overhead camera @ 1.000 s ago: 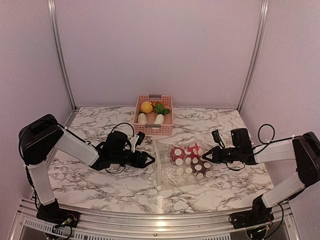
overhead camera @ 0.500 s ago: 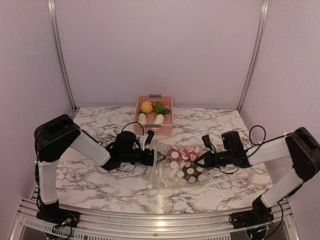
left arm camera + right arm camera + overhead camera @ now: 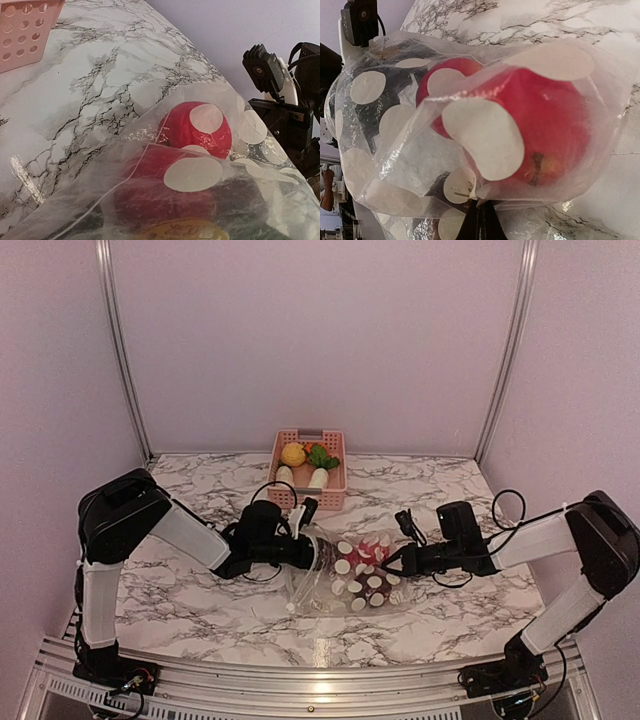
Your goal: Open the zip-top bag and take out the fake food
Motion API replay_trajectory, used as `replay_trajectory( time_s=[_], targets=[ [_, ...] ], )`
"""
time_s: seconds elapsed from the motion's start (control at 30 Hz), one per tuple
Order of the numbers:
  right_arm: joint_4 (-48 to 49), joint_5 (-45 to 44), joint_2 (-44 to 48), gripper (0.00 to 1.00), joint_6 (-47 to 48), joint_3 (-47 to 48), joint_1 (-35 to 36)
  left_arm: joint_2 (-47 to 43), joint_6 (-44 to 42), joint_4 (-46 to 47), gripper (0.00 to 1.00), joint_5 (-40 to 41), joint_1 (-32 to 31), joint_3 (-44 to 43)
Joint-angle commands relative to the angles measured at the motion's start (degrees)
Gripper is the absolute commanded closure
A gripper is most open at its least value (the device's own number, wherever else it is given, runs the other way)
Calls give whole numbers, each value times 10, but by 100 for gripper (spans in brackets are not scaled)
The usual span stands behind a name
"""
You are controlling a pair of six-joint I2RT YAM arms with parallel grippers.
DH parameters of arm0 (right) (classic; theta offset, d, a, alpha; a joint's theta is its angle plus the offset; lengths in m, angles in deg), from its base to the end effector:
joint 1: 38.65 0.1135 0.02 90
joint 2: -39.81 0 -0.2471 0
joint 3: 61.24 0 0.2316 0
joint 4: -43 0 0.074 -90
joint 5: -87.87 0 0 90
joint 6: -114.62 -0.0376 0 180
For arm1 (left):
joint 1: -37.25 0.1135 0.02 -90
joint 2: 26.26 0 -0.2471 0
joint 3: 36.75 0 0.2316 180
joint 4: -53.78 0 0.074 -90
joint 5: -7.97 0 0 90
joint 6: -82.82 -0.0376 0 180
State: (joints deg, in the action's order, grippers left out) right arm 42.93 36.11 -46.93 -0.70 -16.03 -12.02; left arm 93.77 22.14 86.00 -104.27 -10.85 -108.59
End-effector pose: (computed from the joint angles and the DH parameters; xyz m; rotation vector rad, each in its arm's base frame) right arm 0.2191 0.1359 0.1379 -0.3991 2.3825 1.2137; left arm 0.2583 -0.3092 0.1249 0.6235 1.9395 -1.2593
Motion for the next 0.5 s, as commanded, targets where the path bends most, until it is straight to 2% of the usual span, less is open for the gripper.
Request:
replay_trajectory(
  time_s=[0.0, 0.27, 0.47],
  targets=[
    [18, 4, -14, 100, 1, 15, 5, 16, -45, -74, 11, 34, -14, -27],
    [22, 3, -25, 100, 1, 16, 5, 40, -85, -152, 9, 74, -29, -73],
    [8, -13, -15, 100, 6, 15, 3, 22, -81, -148, 32, 68, -27, -58]
  ],
)
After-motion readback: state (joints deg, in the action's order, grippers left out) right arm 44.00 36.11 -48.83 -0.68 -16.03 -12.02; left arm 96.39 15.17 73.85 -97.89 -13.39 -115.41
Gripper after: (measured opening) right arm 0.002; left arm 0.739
